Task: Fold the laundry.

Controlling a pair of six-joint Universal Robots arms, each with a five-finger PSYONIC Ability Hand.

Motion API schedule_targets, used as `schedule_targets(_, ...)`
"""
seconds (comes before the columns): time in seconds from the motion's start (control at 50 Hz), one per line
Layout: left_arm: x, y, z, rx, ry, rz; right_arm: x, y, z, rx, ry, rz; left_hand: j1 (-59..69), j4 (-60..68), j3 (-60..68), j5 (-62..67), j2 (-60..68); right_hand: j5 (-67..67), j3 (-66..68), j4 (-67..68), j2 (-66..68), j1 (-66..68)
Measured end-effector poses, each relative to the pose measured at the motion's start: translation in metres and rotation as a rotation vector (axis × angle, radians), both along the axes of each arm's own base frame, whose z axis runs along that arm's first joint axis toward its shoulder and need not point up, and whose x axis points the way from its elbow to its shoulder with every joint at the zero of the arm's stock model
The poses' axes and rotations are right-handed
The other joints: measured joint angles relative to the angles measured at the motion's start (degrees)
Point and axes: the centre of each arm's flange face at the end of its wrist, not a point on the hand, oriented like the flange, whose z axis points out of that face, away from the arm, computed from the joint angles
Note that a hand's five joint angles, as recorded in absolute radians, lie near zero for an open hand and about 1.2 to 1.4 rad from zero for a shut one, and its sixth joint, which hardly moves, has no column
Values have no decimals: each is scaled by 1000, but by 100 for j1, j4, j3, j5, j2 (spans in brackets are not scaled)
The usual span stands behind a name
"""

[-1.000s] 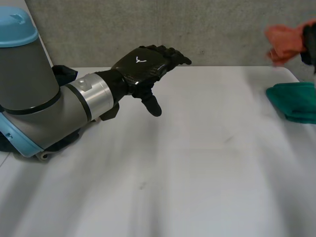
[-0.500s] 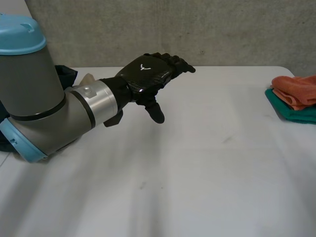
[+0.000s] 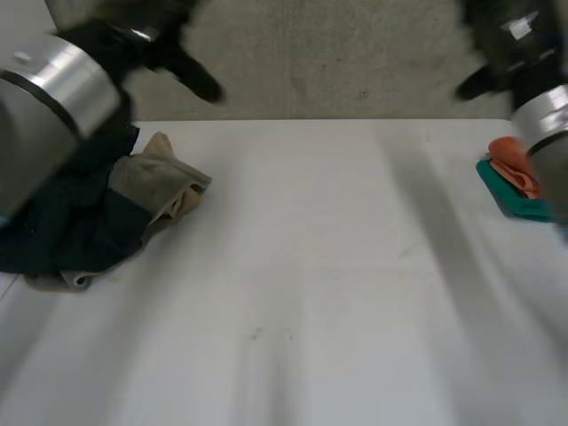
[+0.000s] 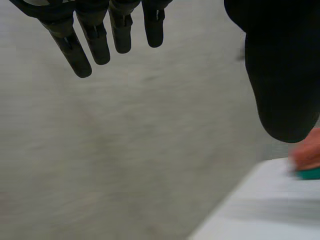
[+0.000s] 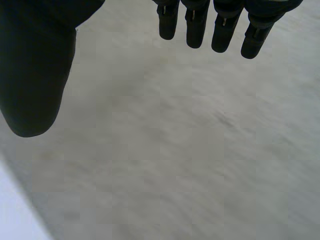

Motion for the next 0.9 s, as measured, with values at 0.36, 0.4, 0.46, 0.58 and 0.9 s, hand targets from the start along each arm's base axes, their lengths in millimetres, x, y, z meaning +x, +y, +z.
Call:
schedule_targets(0.36, 166, -171, -161, 156, -448, 562, 40, 84, -138, 260, 383, 135, 372, 288, 241, 200, 285, 0, 0, 0, 0, 0)
schedule_targets(0.4, 172, -178, -178, 169, -502, 583, 37, 85, -143, 278, 392, 124, 1390, 1144, 1051, 1031, 1175, 0, 0, 0, 0, 0)
schedule_targets(0.46, 175, -184, -193, 178, -545, 603, 34, 87, -148, 297, 397, 115, 2969, 2613, 2528, 2429, 2691, 0, 0, 0, 0, 0)
schedule_targets(0.58, 162, -185, -188, 138, -547, 608, 31, 91, -152, 318, 400, 110, 5524, 5672, 5488, 5275, 5617, 0, 0, 0, 0, 0)
schedule_targets(0.9, 3, -53, -44, -35, -93, 226, 4, 82, -110, 238, 339, -30, 5524, 5690, 5578, 5275, 5641, 0, 0, 0, 0, 0)
